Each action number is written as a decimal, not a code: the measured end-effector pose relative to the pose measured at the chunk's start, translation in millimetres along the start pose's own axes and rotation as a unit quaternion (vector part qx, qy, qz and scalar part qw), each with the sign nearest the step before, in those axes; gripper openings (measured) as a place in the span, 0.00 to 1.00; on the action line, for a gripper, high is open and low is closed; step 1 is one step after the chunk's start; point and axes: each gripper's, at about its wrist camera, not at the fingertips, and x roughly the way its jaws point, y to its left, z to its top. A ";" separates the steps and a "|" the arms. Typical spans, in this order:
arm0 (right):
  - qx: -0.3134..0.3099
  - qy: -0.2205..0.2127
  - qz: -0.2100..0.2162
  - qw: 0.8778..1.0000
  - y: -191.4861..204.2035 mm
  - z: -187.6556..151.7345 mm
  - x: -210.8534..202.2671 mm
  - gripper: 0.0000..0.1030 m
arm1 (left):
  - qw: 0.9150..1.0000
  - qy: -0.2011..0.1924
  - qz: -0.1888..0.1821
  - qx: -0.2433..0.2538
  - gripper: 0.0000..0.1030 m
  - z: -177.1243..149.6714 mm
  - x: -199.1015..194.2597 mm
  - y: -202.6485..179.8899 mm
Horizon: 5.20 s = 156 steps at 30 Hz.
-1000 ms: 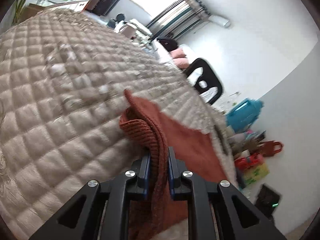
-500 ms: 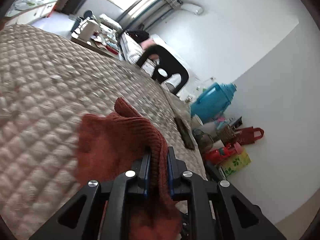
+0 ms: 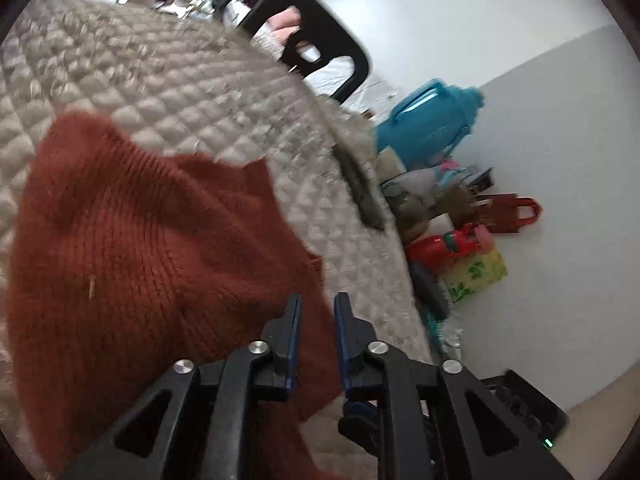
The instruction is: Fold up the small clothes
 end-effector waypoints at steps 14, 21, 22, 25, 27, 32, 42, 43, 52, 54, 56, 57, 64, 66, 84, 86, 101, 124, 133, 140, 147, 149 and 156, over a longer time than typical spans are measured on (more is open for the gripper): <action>0.081 0.008 0.129 0.988 -8.5 35.3 34.0 0.42 | 0.984 -0.114 0.122 0.056 0.41 -21.7 -87.2 47.4; 0.093 0.040 0.099 0.990 -10.6 50.9 67.9 0.44 | 0.976 -0.110 0.146 0.115 0.41 -32.3 -84.3 35.5; 0.086 0.042 0.103 0.990 -7.4 52.7 68.0 0.44 | 0.976 -0.109 0.148 0.119 0.41 -33.6 -84.3 34.7; 0.084 0.048 0.116 0.989 -3.4 56.7 72.3 0.44 | 0.974 -0.109 0.151 0.125 0.41 -34.8 -83.3 32.5; 0.083 0.053 0.107 0.989 -1.9 59.5 79.7 0.35 | 0.974 -0.110 0.152 0.127 0.41 -34.8 -83.0 32.6; 0.061 0.065 0.097 0.991 3.0 63.2 82.0 0.14 | 0.973 -0.113 0.151 0.130 0.41 -36.9 -85.9 31.4; 0.011 0.058 0.063 0.996 -20.3 103.5 64.7 0.14 | 0.967 -0.086 0.120 0.206 0.41 -56.7 -68.6 -0.7; 0.014 0.068 0.054 0.996 -26.3 98.9 69.0 0.14 | 0.967 -0.082 0.122 0.210 0.41 -58.3 -65.4 -1.8; -0.015 0.035 0.057 0.998 -18.1 100.4 41.2 0.13 | 0.967 -0.083 0.113 0.211 0.41 -59.0 -66.7 -4.7; -0.026 0.022 0.056 0.998 -14.2 106.0 33.0 0.13 | 0.968 -0.080 0.112 0.212 0.41 -59.4 -63.5 -4.4; -0.032 0.036 0.041 0.998 -20.3 104.7 42.1 0.13 | 0.967 -0.075 0.110 0.217 0.41 -61.9 -58.4 -5.2; -0.030 0.048 0.031 0.998 -26.1 103.4 50.7 0.13 | 0.967 -0.072 0.111 0.220 0.41 -63.0 -55.5 -6.3; 0.028 0.051 0.005 0.998 -61.1 92.2 57.7 0.17 | 0.967 -0.068 0.112 0.220 0.41 -62.6 -53.2 -7.2; 0.011 0.028 -0.026 0.999 -52.9 92.7 42.2 0.17 | 0.967 -0.065 0.115 0.219 0.41 -61.8 -51.1 -6.7; -0.027 0.027 0.022 0.999 -13.5 37.7 20.3 0.10 | 0.955 -0.083 0.166 0.229 0.41 -54.2 -50.8 -28.2; -0.022 0.009 0.040 0.999 -11.4 45.5 17.5 0.12 | 0.957 -0.093 0.170 0.216 0.41 -42.8 -54.9 -25.1; 0.061 -0.002 0.054 0.997 -52.0 105.4 56.9 0.05 | 0.960 -0.081 0.182 0.195 0.42 -35.3 -26.6 -4.9; 0.004 0.041 0.043 0.998 -34.5 39.1 28.0 0.05 | 0.952 -0.082 0.194 0.222 0.46 -44.6 -34.6 -15.2; 0.041 0.008 0.012 0.999 -47.4 29.0 -5.2 0.12 | 0.956 -0.083 0.194 0.206 0.45 -74.1 -61.5 -19.7; -0.025 -0.017 0.052 0.998 -4.8 22.7 -16.7 0.12 | 0.955 -0.093 0.191 0.209 0.45 -79.7 -62.0 -30.6; -0.041 0.013 0.023 0.999 -5.3 13.9 8.7 0.10 | 0.948 -0.069 0.219 0.221 0.44 -80.0 -31.1 -28.3; -0.030 0.032 0.019 0.999 -16.2 8.0 17.3 0.05 | 0.937 -0.066 0.241 0.242 0.44 -86.1 -26.5 -34.8; 0.013 0.027 0.053 0.998 -31.8 6.6 10.7 0.00 | 0.930 -0.062 0.259 0.254 0.44 -89.5 -23.3 -38.0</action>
